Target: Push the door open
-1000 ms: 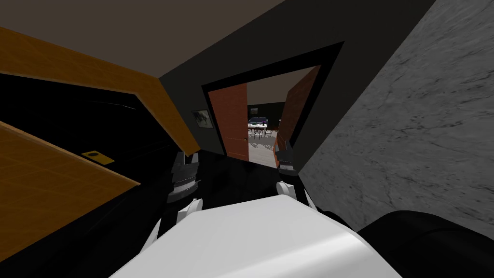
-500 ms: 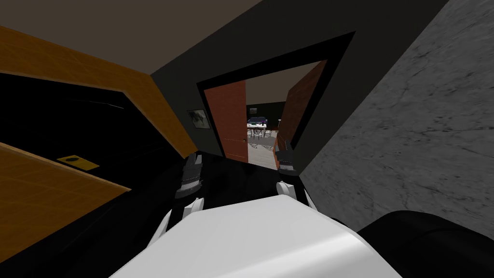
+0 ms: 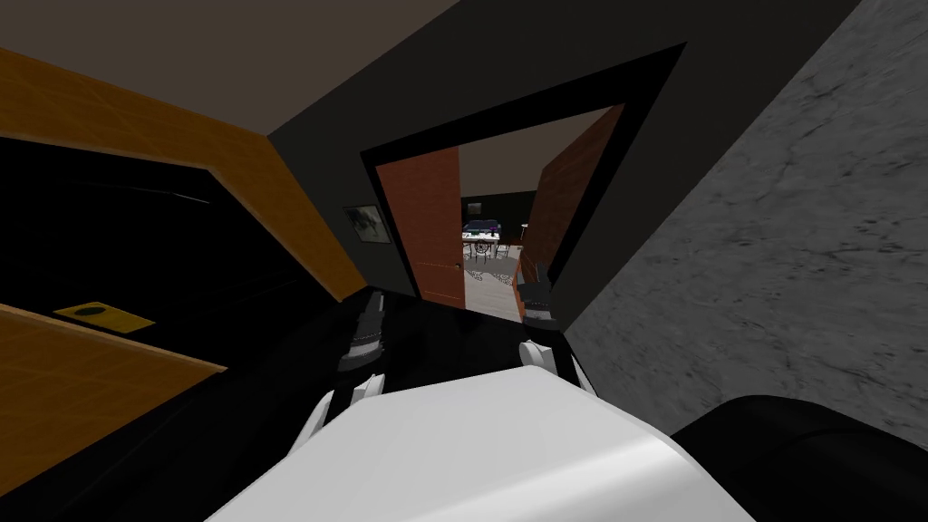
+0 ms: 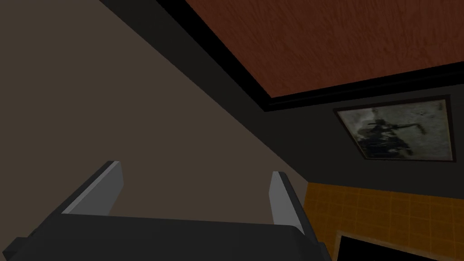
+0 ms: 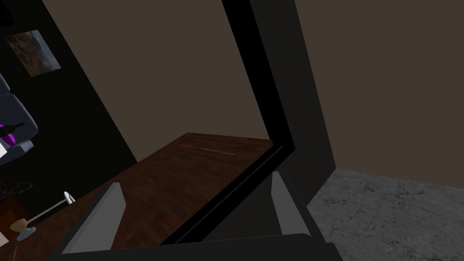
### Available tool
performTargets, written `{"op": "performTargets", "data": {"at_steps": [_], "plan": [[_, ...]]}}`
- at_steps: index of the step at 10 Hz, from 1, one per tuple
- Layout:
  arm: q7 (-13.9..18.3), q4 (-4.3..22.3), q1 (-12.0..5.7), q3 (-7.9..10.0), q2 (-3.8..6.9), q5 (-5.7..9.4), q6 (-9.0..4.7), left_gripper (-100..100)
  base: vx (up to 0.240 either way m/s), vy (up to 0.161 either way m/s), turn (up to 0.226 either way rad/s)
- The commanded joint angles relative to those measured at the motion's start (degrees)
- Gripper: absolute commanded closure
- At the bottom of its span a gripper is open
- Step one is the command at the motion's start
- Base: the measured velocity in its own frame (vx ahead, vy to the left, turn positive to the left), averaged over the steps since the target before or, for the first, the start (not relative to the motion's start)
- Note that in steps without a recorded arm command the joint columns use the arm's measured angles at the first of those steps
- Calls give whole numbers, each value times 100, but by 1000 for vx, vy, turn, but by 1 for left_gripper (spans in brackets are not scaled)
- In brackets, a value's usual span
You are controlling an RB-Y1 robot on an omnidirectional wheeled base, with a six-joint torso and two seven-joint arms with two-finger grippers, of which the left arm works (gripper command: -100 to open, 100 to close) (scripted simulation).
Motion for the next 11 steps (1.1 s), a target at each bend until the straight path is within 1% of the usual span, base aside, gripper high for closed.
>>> {"op": "performTargets", "data": {"at_steps": [1,5,11], "plan": [[-166,184,-94,42,37,-111,5,-100,110,-26,-35],[-550,635,-220,93,75,-385,-85,-100,107,-17,-24],[-1165,1356,-421,175,100,-823,-228,-100,98,-17,-28]]}}
